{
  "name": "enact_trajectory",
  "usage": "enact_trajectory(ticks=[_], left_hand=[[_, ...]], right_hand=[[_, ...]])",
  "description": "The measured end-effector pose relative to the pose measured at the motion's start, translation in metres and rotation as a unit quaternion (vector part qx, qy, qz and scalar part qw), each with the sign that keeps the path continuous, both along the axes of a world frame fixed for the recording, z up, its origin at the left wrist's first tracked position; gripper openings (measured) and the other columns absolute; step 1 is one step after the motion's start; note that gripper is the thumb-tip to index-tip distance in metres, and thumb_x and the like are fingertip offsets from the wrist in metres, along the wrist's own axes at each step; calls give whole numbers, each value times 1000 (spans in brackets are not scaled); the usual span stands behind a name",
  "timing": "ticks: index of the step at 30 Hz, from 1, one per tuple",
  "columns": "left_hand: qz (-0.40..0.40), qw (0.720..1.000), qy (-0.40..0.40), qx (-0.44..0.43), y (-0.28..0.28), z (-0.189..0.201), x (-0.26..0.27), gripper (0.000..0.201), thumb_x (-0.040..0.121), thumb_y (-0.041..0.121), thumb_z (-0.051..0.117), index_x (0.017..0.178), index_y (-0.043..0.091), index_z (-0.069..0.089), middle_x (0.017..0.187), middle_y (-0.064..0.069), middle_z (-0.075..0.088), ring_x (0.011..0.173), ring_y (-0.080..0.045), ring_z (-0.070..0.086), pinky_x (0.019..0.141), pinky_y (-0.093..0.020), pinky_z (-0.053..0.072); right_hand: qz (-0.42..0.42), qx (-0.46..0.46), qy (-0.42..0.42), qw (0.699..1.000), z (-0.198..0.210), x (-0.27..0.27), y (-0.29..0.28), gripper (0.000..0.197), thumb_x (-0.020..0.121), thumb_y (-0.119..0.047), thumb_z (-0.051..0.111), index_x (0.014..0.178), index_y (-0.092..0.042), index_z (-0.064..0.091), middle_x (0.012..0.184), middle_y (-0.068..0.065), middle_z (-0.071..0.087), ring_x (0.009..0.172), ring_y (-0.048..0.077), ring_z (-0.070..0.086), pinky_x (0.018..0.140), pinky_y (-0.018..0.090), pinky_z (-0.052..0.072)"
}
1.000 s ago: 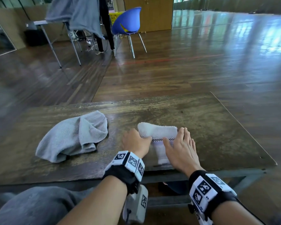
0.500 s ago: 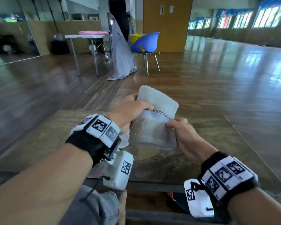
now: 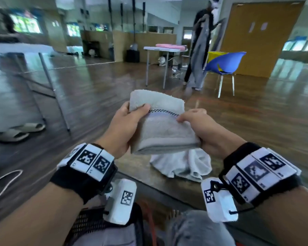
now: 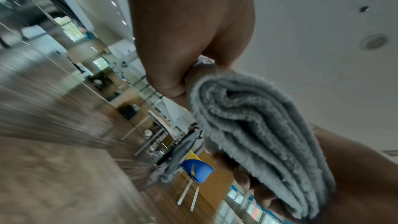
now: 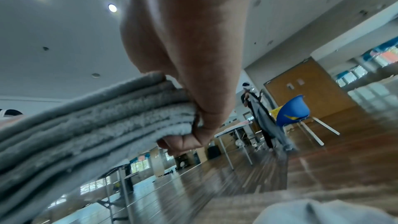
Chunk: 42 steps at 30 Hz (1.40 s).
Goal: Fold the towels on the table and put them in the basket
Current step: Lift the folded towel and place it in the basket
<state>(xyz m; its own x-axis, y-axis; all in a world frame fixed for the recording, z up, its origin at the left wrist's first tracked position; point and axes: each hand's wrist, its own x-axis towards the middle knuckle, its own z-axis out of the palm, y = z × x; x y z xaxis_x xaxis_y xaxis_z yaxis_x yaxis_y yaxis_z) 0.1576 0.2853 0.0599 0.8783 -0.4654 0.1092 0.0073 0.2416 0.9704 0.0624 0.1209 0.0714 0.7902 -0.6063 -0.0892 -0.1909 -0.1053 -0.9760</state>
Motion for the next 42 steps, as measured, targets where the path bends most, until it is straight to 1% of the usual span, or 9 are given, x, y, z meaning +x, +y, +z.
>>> enact_trajectory(ticks=[5,11,19,24,28,32,34,38,42], left_hand=[[55,998,23,15,70,-39,32,33,94,26,67,119,6,64,102,-10,76,84,-21,73,70,-33,61],[129,981,107,95,142,-109,61,29,87,25,74,112,14,64,100,-7,77,83,-24,75,68,-38,62],[134,927,207,283,200,-228,67,27,73,10,67,99,16,66,90,-6,72,66,-16,68,48,-21,48],[103,890,234,379,201,-310,65,40,72,14,78,107,13,60,98,-8,70,85,-24,68,64,-32,55],[79,879,233,408,186,-373,53,48,78,0,74,96,22,36,84,-5,56,70,-20,56,56,-27,46],[16,858,208,470,164,-420,39,29,77,-6,72,74,20,58,73,4,59,69,-15,56,53,-12,42],[-5,848,221,482,155,-433,35,25,78,-4,70,81,20,67,82,4,64,77,-14,60,59,-13,45],[-14,836,223,502,139,-444,32,35,84,-5,58,109,15,71,112,-2,68,104,-19,64,84,-22,51],[-58,818,208,533,126,-446,37,45,88,-6,53,127,13,64,126,-5,64,112,-23,63,94,-28,50]], right_hand=[[82,-5,19,996,-29,60,57,29,85,-7,63,103,-15,42,93,9,47,69,21,51,43,21,38],[117,4,52,992,-97,103,126,45,81,-10,63,120,-18,41,105,6,59,85,24,65,57,37,57],[205,23,144,968,-225,103,181,22,87,-1,58,95,-21,53,95,2,55,76,17,52,66,29,40],[216,19,244,945,-303,89,178,22,91,1,55,99,-19,55,91,1,56,67,11,49,50,19,38],[223,55,335,914,-360,67,165,21,97,-6,54,114,-16,59,106,1,54,73,6,51,58,20,41],[217,67,393,891,-395,61,154,32,99,-10,53,131,-12,56,106,1,56,77,5,53,63,22,44],[223,64,413,881,-407,63,150,39,98,-11,51,138,-12,51,112,6,59,84,14,57,67,26,43],[235,29,429,872,-419,67,146,55,99,-18,47,153,-13,38,154,12,40,134,28,47,107,33,41],[267,-10,442,856,-421,69,153,62,101,-25,46,158,-13,25,163,15,23,143,34,38,108,32,39]])
